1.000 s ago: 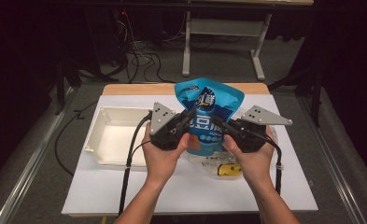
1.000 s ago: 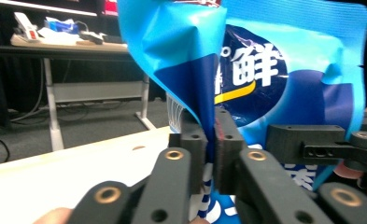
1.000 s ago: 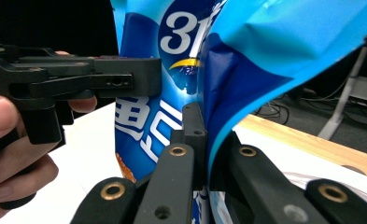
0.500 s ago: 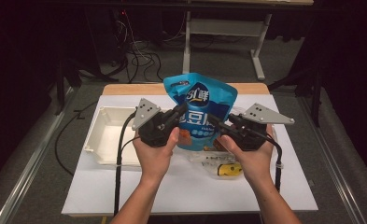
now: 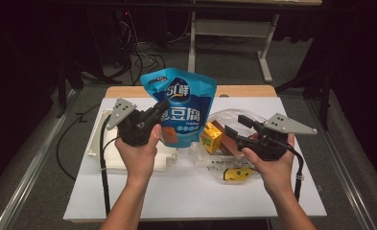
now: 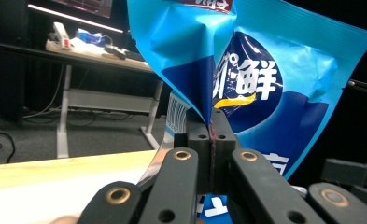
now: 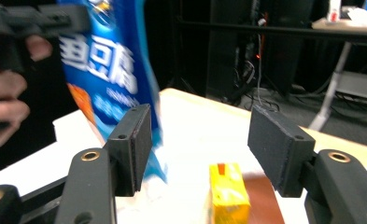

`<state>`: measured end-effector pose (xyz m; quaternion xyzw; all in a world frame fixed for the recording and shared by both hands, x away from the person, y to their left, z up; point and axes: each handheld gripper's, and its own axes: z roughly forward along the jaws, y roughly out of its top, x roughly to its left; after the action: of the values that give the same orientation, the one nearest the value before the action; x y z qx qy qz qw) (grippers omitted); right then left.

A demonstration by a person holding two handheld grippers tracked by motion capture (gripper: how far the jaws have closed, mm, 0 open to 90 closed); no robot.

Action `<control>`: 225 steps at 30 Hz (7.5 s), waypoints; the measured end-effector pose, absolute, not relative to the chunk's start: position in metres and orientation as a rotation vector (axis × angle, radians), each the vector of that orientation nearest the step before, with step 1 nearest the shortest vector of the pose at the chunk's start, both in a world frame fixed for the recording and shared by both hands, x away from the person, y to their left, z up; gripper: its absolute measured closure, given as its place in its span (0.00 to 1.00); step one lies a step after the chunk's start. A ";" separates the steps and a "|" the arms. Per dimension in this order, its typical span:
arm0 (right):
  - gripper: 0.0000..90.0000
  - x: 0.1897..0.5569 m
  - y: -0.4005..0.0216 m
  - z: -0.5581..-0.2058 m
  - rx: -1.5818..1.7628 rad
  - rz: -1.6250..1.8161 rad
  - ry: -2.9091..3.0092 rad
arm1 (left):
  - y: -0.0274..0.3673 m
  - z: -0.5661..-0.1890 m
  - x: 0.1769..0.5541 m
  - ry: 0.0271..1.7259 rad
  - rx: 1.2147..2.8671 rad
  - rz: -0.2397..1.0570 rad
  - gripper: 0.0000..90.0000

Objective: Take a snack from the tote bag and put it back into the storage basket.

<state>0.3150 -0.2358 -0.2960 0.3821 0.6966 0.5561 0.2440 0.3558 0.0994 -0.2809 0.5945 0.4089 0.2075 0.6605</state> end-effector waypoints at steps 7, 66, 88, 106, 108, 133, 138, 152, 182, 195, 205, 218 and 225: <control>0.43 0.310 -0.259 -0.316 1.108 1.506 1.891 | 0.116 -0.290 0.367 0.983 1.321 0.485 1.00; 0.43 0.288 -0.328 -0.406 1.307 1.379 1.849 | 0.130 -0.395 0.466 1.213 1.170 0.508 1.00; 0.42 0.286 -0.323 -0.413 1.312 1.328 1.885 | 0.153 -0.405 0.437 1.255 1.332 0.562 0.39; 0.45 0.288 -0.316 -0.411 1.311 1.327 1.882 | 0.146 -0.394 0.371 1.166 1.456 0.634 0.39; 0.46 0.289 -0.312 -0.411 1.306 1.331 1.888 | 0.144 -0.393 0.365 1.143 1.485 0.639 0.39; 0.47 0.324 -0.275 -0.389 1.267 1.331 1.926 | 0.152 -0.405 0.330 1.090 1.607 0.493 0.04; 0.47 0.332 -0.269 -0.388 1.265 1.324 1.941 | 0.157 -0.406 0.324 1.053 1.633 0.484 0.00; 0.46 0.355 -0.239 -0.398 1.253 1.304 2.018 | 0.156 -0.409 0.321 1.046 1.648 0.475 0.01; 0.50 0.416 -0.193 -0.419 1.322 1.147 2.164 | 0.151 -0.411 0.321 1.022 1.661 0.460 0.03; 0.57 0.410 -0.191 -0.416 1.296 1.084 2.144 | 0.145 -0.414 0.321 1.010 1.677 0.454 0.04; 0.57 0.400 -0.200 -0.397 1.288 1.152 2.112 | 0.142 -0.414 0.320 1.002 1.685 0.455 0.05; 0.57 0.386 -0.206 -0.367 1.242 1.217 2.095 | 0.135 -0.412 0.319 0.985 1.679 0.458 0.06; 0.57 0.379 -0.200 -0.349 1.211 1.255 2.095 | 0.131 -0.408 0.317 0.957 1.658 0.468 0.07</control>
<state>0.3785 -0.1996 -0.3486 0.4348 0.7521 0.4503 0.2063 0.3169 0.1305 -0.4080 0.7011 0.4049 0.1977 0.5527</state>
